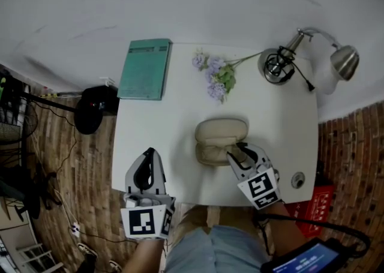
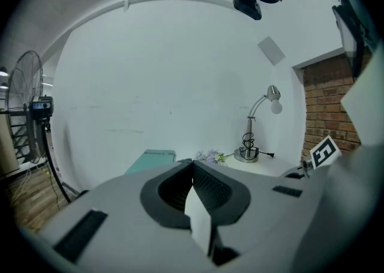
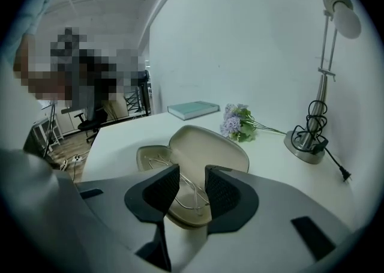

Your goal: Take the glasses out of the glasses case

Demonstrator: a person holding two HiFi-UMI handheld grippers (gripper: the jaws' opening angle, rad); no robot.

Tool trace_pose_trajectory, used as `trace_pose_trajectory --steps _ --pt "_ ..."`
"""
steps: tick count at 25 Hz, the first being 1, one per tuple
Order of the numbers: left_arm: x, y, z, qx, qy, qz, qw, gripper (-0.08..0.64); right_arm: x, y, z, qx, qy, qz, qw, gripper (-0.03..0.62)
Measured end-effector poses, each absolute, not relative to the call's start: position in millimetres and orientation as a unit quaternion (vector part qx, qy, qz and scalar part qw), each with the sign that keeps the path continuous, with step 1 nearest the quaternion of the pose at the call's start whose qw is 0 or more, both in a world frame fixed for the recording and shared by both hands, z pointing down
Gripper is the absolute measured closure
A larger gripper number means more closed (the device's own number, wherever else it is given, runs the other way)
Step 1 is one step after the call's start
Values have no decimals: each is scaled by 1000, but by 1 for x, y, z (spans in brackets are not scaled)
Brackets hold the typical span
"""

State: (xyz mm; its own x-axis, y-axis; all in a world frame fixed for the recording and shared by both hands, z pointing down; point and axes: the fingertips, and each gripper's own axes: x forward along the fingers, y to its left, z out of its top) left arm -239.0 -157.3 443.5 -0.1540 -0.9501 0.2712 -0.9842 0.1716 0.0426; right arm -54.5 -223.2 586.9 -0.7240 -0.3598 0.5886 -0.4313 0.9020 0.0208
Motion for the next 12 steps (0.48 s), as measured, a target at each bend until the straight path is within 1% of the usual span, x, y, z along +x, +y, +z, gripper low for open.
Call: trace_pose_trajectory --steps 6,12 --pt "-240 -160 446 635 -760 73 121 554 -55 -222 599 174 -924 40 338 454" --pt "-239 -163 445 632 -762 71 121 554 -53 -215 613 141 -918 50 368 465"
